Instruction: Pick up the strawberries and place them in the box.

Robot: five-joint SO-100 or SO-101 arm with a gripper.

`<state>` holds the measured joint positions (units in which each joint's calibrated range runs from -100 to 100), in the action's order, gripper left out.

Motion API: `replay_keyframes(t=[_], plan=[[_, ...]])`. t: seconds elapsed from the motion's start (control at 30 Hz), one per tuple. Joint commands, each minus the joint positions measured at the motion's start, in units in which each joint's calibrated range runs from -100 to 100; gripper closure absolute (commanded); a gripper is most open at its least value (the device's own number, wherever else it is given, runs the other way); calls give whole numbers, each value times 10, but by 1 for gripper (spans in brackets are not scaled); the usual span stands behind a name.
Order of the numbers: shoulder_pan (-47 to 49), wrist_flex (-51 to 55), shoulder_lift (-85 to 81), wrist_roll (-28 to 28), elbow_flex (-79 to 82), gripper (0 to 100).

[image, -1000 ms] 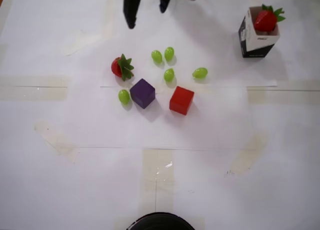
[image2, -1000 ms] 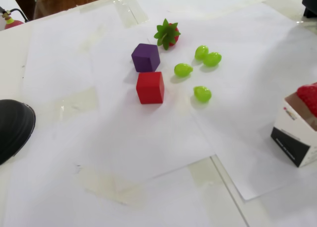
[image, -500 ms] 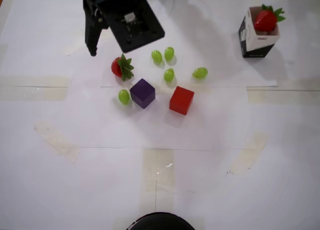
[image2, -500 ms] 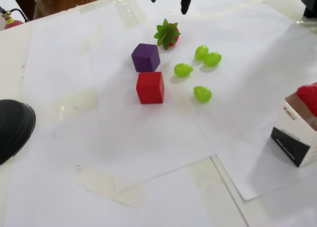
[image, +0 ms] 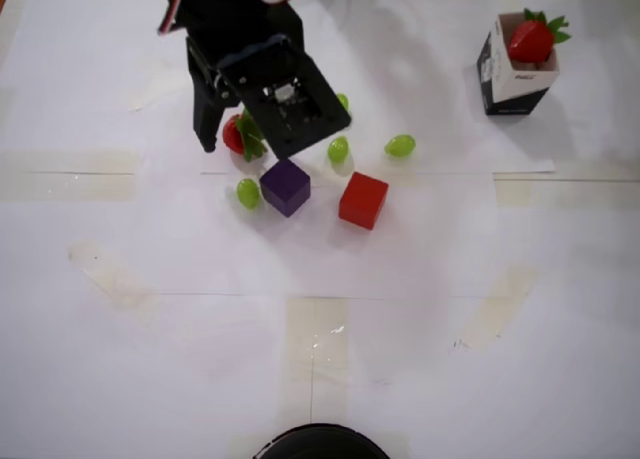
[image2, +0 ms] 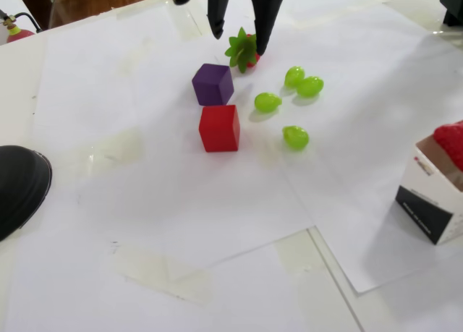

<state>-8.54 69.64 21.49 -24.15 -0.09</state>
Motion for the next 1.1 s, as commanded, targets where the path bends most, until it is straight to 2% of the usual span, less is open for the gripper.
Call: replay_keyframes(t=[0.0, 0.4, 1.07], plan=[[-3, -14, -11, -4, -13, 72], [-20, -34, -24, -15, 55, 74], [-24, -54, -25, -16, 60, 77]])
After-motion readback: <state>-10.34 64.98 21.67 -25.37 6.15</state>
